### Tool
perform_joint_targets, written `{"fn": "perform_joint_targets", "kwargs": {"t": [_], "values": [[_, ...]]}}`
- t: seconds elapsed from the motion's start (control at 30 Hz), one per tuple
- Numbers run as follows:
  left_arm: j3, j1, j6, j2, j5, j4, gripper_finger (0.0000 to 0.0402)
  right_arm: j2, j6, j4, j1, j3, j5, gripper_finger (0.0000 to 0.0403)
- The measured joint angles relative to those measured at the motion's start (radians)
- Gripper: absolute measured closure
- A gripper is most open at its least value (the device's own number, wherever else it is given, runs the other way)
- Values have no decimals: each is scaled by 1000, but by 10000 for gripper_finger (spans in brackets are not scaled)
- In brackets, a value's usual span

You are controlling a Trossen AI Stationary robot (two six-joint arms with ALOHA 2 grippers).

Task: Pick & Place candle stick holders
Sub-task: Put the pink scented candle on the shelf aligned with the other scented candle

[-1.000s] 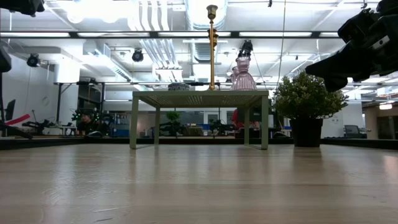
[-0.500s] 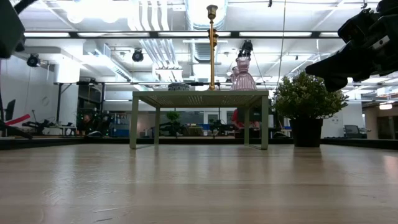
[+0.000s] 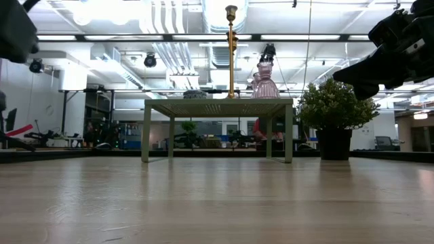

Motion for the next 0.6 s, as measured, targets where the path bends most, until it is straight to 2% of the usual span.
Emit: {"fn": "perform_joint_targets", "kwargs": {"t": [0.17,0.43,0.6], "values": [[-11,9,24,0,-36,7,96,0,0,0,0,0,0,394],[-41,10,3,-3,-72,7,69,0,0,0,0,0,0,394],[-40,17,1,-7,-77,3,94,0,0,0,0,0,0,394]]}}
